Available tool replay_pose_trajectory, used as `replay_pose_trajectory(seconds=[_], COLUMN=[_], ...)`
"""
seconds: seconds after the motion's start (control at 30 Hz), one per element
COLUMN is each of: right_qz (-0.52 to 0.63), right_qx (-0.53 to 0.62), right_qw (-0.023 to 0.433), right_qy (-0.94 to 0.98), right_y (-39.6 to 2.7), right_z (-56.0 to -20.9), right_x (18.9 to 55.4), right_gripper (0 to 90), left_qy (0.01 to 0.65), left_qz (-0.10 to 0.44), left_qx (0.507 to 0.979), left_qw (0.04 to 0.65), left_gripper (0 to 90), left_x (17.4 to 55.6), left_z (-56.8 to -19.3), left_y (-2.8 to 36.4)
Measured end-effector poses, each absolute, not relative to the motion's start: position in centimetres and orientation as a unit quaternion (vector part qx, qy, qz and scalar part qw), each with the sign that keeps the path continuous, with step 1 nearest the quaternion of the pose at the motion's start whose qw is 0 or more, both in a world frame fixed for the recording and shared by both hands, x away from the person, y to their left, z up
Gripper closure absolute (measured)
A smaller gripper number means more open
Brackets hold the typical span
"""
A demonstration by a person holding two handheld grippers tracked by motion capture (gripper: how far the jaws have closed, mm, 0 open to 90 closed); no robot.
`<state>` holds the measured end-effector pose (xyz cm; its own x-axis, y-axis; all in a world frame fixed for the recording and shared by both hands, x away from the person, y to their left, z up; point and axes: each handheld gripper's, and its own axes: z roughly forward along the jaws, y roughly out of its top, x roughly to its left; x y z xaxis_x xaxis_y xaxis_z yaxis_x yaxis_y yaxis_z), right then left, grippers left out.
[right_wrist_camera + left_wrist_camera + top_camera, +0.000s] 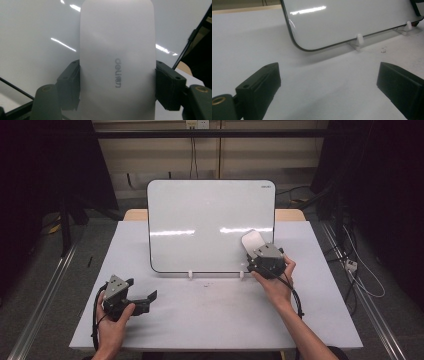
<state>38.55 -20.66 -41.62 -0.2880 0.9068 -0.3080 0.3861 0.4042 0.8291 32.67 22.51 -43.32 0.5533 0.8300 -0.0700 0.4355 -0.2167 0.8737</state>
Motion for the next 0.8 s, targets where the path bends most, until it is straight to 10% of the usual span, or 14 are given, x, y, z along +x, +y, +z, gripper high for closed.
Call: replay_pose_trajectory(seconds=[0.8], right_qz=[0.400], right_qx=[0.473], right_qw=[0.308], right_qy=[0.722], right_y=[-23.7], right_z=[-41.2], right_x=[36.3], right_gripper=[5.9], left_qy=[0.418], left_qz=[0.215], left_qx=[0.744], left_qw=[0.475], left_gripper=[5.1], left_x=[32.6], left_z=[-43.0], left_y=[22.6])
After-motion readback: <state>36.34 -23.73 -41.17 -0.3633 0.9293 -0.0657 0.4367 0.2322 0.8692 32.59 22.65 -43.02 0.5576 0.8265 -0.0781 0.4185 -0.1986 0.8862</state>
